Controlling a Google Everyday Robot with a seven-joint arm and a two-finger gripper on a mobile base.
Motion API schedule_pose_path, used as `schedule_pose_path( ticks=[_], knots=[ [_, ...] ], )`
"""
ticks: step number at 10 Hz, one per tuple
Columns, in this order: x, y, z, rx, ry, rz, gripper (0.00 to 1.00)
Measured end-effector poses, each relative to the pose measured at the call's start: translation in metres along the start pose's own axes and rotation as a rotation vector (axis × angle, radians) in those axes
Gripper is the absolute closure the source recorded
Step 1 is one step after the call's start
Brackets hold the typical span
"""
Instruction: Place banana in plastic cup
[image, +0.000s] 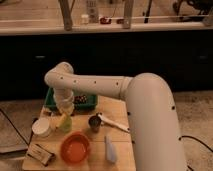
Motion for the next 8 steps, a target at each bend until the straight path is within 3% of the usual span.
schedule_pose_path(
  ticks=[5, 8],
  knots=[
    [-0.0093, 0.0011, 0.0019, -0.005, -0.008, -0.028, 0.26],
    [-0.0096, 0.0021, 0.0017, 0.001, -0.01, -0.034, 0.2]
  ],
)
